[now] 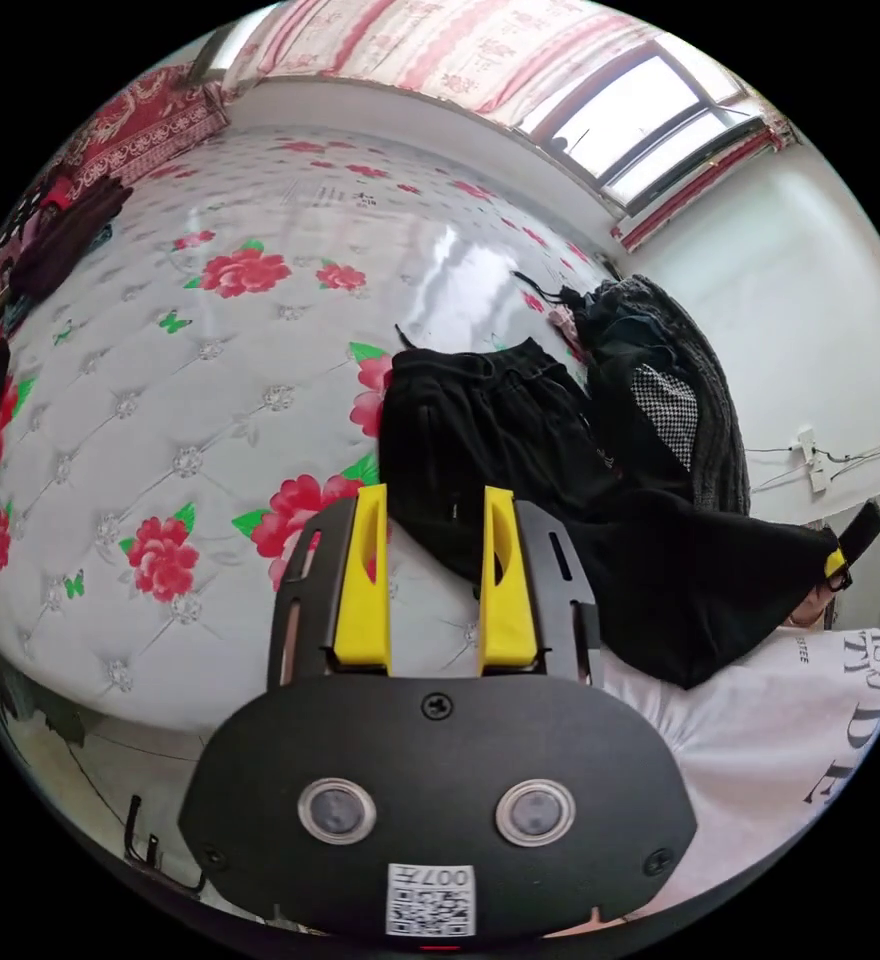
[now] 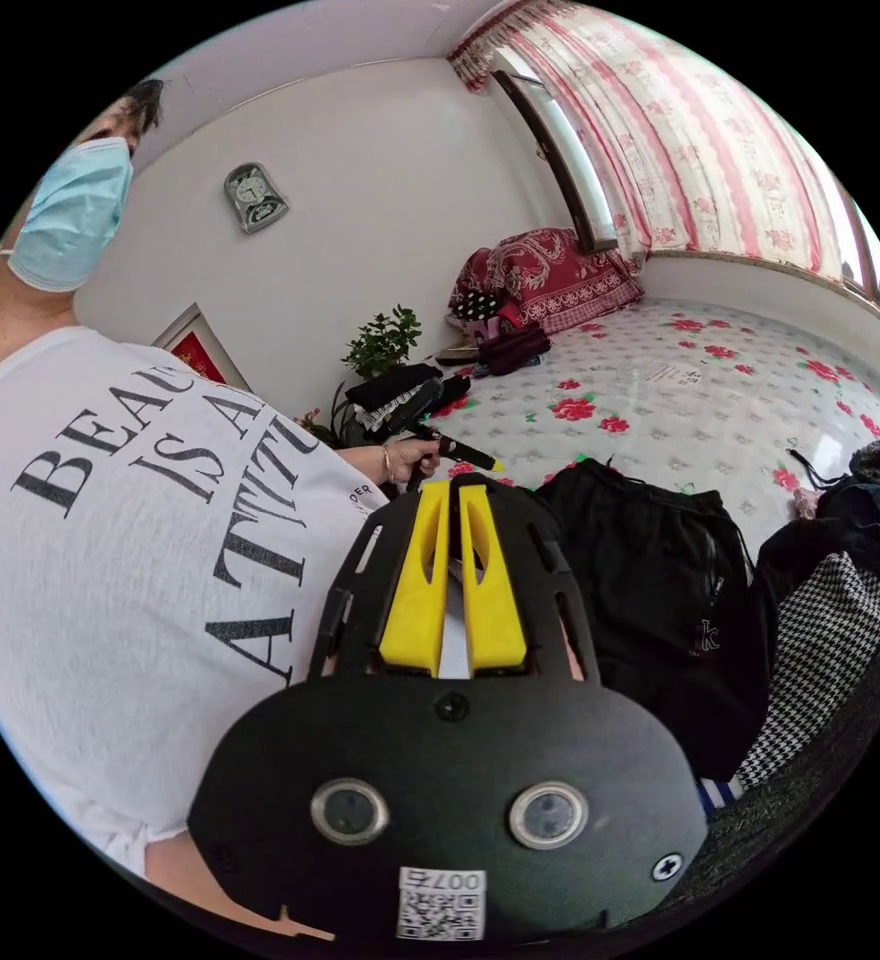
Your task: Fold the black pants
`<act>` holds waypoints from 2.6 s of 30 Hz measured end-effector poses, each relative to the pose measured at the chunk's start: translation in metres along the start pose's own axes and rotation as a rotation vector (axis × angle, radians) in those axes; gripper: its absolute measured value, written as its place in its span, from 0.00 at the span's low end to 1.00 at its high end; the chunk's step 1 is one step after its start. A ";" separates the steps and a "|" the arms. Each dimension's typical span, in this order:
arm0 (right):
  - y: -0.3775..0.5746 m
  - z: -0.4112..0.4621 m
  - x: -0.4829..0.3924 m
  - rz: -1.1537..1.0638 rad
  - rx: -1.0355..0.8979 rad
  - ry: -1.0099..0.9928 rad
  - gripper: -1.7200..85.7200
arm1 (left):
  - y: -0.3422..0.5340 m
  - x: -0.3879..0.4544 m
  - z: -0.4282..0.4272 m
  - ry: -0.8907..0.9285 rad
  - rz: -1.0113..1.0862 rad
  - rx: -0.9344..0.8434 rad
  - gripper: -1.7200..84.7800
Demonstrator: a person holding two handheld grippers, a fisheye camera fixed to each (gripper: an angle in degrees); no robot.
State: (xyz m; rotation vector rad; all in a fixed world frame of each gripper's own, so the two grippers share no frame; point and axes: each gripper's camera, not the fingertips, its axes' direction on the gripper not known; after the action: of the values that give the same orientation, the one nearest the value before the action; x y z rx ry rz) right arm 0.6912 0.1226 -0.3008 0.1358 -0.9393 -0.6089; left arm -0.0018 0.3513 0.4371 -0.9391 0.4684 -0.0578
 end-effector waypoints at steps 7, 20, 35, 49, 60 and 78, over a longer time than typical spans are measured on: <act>-0.010 0.006 -0.006 0.069 -0.022 0.057 0.02 | -0.079 0.004 0.119 -0.178 -0.023 -0.303 0.21; -0.050 0.054 0.071 0.342 -0.064 0.261 0.02 | -0.026 -0.059 0.041 -0.202 -0.026 -0.046 0.07; -0.081 0.114 0.320 0.223 -0.226 0.510 0.02 | 0.051 0.002 0.026 -0.364 -0.327 0.019 0.07; -0.067 0.080 0.520 0.454 -0.197 0.428 0.02 | -0.028 0.125 0.114 -0.496 -0.450 -0.167 0.07; -0.036 -0.023 0.602 0.475 -0.155 0.543 0.02 | -0.069 0.146 0.143 -0.570 -0.477 -0.234 0.07; -0.009 -0.082 0.596 0.536 -0.171 0.306 0.06 | -0.024 0.113 0.108 -0.446 -0.638 -0.029 0.08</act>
State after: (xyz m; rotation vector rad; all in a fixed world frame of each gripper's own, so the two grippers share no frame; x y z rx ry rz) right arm 1.0127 -0.2221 0.0731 -0.1705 -0.5861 -0.1602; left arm 0.1482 0.3914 0.4694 -1.0642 -0.2546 -0.4112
